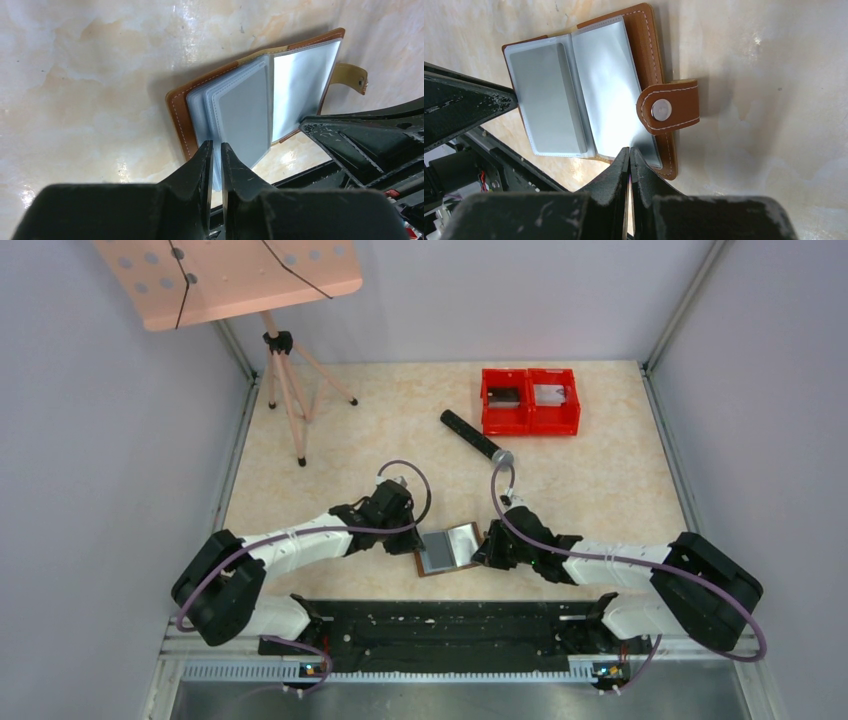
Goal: Take the credit cards out of the card holder
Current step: Open the card holder at the center of the board, then remove the credit card from the card holder.
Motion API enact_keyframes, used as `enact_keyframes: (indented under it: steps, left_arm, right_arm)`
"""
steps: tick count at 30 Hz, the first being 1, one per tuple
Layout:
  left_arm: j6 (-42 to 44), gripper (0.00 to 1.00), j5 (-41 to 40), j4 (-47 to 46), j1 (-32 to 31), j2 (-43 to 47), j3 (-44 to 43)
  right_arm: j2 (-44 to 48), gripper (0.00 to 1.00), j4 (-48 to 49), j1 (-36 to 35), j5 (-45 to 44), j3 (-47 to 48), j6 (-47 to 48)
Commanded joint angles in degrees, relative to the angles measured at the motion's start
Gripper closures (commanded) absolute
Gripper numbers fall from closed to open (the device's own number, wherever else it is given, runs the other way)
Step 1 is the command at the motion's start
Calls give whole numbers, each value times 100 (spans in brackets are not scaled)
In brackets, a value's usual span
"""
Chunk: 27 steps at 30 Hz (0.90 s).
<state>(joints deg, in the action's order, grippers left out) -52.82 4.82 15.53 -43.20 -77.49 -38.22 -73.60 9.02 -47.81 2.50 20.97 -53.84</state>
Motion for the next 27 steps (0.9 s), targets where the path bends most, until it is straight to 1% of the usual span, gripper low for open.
enact_keyframes:
  steps: [1, 5, 18, 27]
  left_arm:
    - [-32, 84, -85, 4, 5, 93, 71]
    - [-53, 85, -34, -44, 5, 7, 67]
    - [-101, 89, -97, 53, -4, 180, 130]
    - [-112, 89, 99, -367, -4, 48, 231]
  right_arm:
    - [-3, 98, 12, 44, -138, -140, 1]
    - [9, 98, 12, 39, -128, -149, -8]
    - [12, 98, 21, 44, -119, -164, -14]
    - [10, 98, 85, 39, -58, -185, -19]
